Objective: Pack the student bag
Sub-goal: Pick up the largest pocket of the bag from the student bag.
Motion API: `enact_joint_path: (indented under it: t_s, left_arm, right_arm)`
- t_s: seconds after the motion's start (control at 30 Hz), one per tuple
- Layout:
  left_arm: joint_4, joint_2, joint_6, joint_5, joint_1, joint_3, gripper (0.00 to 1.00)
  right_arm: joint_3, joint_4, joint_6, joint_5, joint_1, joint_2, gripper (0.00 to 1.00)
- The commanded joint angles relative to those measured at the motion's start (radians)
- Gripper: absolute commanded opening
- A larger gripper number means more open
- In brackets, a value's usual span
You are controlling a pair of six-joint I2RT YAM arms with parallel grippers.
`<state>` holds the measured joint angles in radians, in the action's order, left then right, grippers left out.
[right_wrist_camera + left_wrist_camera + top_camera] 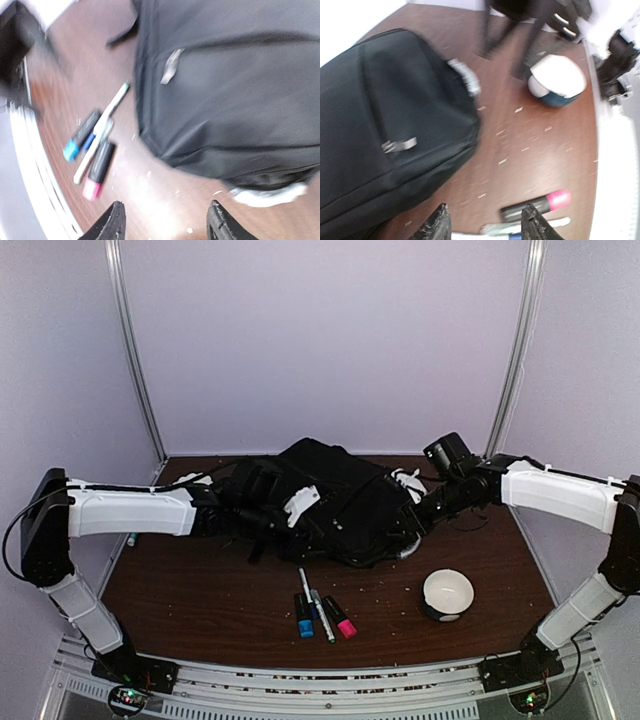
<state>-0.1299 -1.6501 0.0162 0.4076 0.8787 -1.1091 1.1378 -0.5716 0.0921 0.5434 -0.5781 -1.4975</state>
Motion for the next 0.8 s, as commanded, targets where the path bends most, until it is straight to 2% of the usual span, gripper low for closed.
enact_joint_path:
  t_s: [0.0,0.2,0.3,0.47,0.57,0.67,0.77]
  left_arm:
    - [-0.015,0.023,0.132,-0.143,-0.039,0.078,0.50]
    - [0.112,0.016,0.202,-0.195,-0.040,0.121,0.50]
    - [0.135,0.006,0.209,-0.223,-0.040,0.115,0.50]
    - [0.193,-0.015,0.176,-0.216,-0.040,0.132,0.49]
    - [0.208,-0.029,0.151,-0.206,-0.040,0.136,0.49]
    - [0.218,-0.022,0.134,-0.200,-0.040,0.150,0.49]
    - [0.248,0.001,0.122,-0.202,-0.040,0.181,0.49]
  right_arm:
    - [-0.070,0.031,0.021,-0.010,-0.071,-0.028,0.54]
    - [-0.015,0.017,-0.021,0.007,-0.094,-0.173,0.50]
    - [0.004,0.060,-0.023,-0.033,-0.093,-0.209,0.50]
    - [0.130,0.072,-0.046,-0.111,-0.076,-0.297,0.50]
    - [0.128,0.133,-0.059,-0.182,-0.074,-0.287,0.53]
    - [0.106,0.129,-0.037,-0.117,-0.082,-0.260,0.53]
    - [0.072,0.097,-0.016,-0.104,-0.104,-0.239,0.50]
